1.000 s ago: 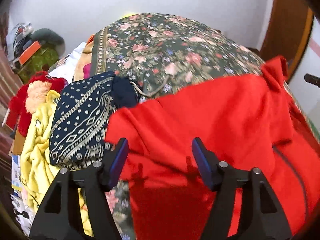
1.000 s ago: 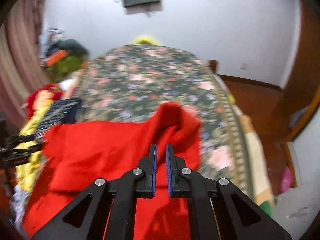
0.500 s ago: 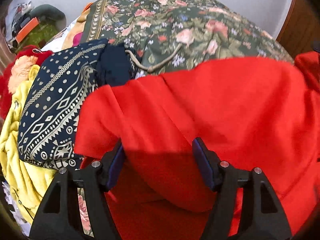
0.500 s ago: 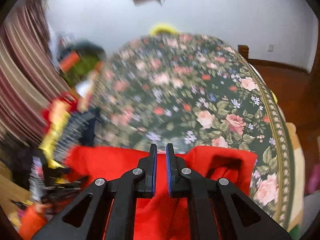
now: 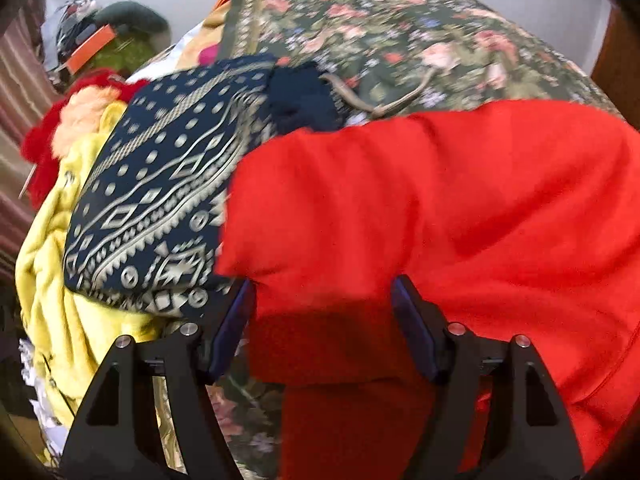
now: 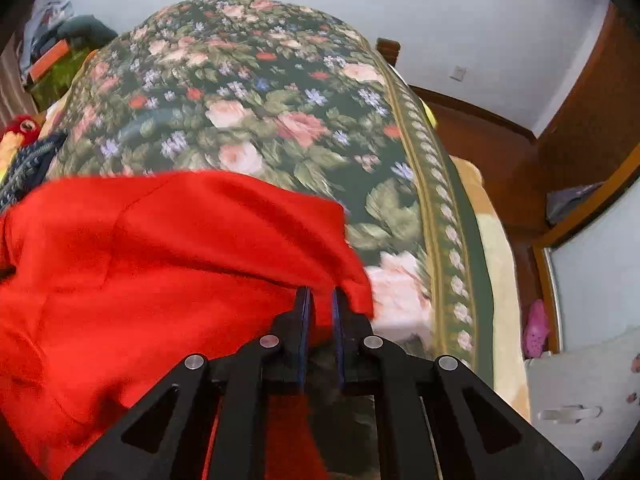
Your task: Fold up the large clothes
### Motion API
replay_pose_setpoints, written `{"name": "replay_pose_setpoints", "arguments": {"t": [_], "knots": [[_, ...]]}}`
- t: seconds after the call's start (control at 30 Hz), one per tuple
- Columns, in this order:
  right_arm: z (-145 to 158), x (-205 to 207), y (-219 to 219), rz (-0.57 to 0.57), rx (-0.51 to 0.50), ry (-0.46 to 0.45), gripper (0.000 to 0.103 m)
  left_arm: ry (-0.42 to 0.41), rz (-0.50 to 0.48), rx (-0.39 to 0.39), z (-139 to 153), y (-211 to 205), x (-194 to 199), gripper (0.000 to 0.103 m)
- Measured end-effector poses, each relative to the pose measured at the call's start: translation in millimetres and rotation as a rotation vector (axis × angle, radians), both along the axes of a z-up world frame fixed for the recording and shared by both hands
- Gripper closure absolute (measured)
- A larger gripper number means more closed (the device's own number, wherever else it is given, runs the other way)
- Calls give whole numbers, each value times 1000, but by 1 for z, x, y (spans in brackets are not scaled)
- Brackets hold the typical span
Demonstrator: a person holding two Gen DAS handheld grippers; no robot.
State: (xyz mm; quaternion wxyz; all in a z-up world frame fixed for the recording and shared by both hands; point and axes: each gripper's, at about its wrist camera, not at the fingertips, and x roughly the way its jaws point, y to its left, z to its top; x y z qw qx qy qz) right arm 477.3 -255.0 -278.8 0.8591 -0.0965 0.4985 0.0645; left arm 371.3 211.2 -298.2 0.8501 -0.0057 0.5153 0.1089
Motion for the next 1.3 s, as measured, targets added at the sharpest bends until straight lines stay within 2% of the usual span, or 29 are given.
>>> {"name": "replay_pose_setpoints", "arguments": {"t": [0.17, 0.23, 0.33, 0.43, 0.53, 0.6, 0.67, 0.73, 0.83, 0.9, 0.93, 0.97, 1.1, 1.2, 1.3], "knots": [[-6, -11, -23, -26, -37, 14, 98, 13, 72, -162, -10, 35, -10, 23], [-5, -16, -27, -22, -56, 12, 98, 14, 64, -139, -9, 36, -12, 20], [0, -18, -34, -41, -70, 32, 98, 12, 70, -96, 4, 33, -16, 20], [22, -33, -44, -52, 45, 25, 98, -37, 43, -69, 32, 24, -26, 22], [52, -58, -35, 27, 210, -7, 97, -95, -64, -30, 63, 0, -38, 22], [60, -70, -20, 102, 273, 5, 97, -112, -120, -37, 75, -16, -44, 21], [55, -81, 3, 179, 299, 37, 97, -123, -184, -89, 81, -38, -45, 19], [40, -87, 22, 220, 249, 76, 97, -109, -213, -142, 76, -54, -47, 16], [-2, -89, 41, 231, 76, 153, 98, -42, -246, -160, 50, -76, -50, 15], [-10, -94, 36, 243, 83, 133, 98, -8, -246, -164, 32, -80, -49, 13], [-9, -94, 32, 232, 84, 137, 98, -30, -221, -188, 27, -76, -53, 8], [-9, -95, 29, 224, 85, 138, 98, -40, -193, -214, 24, -69, -55, 3], [-9, -106, 21, 212, 52, 118, 98, -21, -132, -349, 15, -53, -56, 3], [-8, -113, 23, 216, -2, 93, 98, -33, -136, -324, 16, -57, -58, 2], [-6, -118, 15, 203, -15, 87, 98, -38, -153, -262, 21, -64, -62, 2]]}}
